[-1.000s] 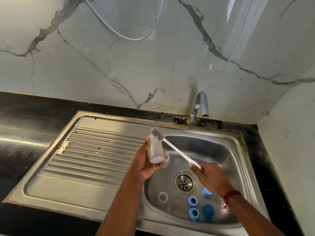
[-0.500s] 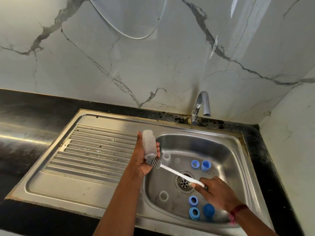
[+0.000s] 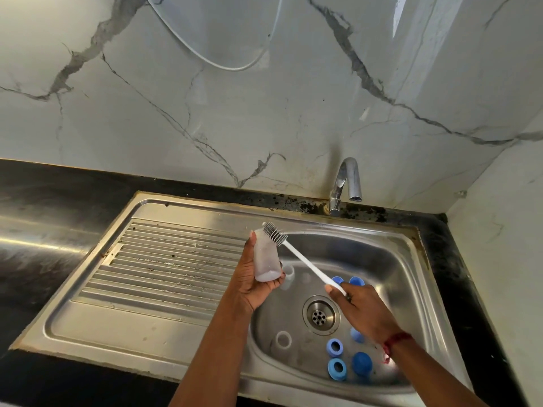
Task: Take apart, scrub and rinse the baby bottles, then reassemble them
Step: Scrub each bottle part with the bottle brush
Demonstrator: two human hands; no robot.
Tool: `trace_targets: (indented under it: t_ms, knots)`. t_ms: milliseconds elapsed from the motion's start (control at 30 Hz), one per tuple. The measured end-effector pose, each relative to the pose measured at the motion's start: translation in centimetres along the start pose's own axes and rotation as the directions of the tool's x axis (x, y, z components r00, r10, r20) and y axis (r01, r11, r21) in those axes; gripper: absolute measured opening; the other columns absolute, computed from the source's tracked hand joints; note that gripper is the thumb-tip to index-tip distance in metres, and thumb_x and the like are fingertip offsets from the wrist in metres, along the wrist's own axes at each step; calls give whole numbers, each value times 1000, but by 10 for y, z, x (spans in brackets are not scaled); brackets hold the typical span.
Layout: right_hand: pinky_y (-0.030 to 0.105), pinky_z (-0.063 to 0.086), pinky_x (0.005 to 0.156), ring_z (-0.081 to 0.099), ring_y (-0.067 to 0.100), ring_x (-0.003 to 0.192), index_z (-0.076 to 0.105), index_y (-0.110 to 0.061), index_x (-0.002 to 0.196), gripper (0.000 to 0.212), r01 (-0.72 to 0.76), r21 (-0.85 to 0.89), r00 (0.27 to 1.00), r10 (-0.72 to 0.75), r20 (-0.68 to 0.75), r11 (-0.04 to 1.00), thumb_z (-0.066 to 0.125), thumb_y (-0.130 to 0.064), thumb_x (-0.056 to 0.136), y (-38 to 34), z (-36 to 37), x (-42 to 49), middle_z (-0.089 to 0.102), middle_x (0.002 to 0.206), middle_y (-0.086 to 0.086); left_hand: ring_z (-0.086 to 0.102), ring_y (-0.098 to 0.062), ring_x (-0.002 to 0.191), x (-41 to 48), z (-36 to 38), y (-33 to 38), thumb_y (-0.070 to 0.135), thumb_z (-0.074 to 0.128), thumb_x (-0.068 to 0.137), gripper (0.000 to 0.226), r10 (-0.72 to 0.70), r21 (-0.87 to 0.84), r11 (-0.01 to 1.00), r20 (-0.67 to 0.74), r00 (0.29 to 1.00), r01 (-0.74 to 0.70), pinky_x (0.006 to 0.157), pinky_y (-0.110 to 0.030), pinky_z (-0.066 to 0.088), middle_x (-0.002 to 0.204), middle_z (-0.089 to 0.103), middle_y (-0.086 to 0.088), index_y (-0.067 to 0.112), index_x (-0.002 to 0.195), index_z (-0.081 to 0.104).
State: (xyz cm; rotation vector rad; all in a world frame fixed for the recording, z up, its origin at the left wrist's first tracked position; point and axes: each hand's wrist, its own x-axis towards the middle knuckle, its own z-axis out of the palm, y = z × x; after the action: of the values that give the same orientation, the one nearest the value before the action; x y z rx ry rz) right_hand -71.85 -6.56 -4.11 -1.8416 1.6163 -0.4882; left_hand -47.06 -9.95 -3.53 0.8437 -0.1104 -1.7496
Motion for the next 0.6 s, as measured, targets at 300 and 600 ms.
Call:
trace_targets:
  t_ms: [300,600]
  knots:
    - [17,33,47,39,10,41,43,-35,55,45,70,-12,997,-69,46,997,45,-64,89,14,16,-26,42,43,-7,72,-25,77,4,-14,13,47,49,100,43,29,-177,983,-50,998,-37,65,-38,61,91,72,-14,8,115,61]
    - [16,30,50,39,10,45,41,-29,58,51,74,-27,993,-71,94,997,39,-71,86,36,18,-31,42,45,-11,63,-24,91,17,-17,5,76,57,81,78,14,-97,995,-119,993,-26,82,-39,57,99,64,-13,10,123,58]
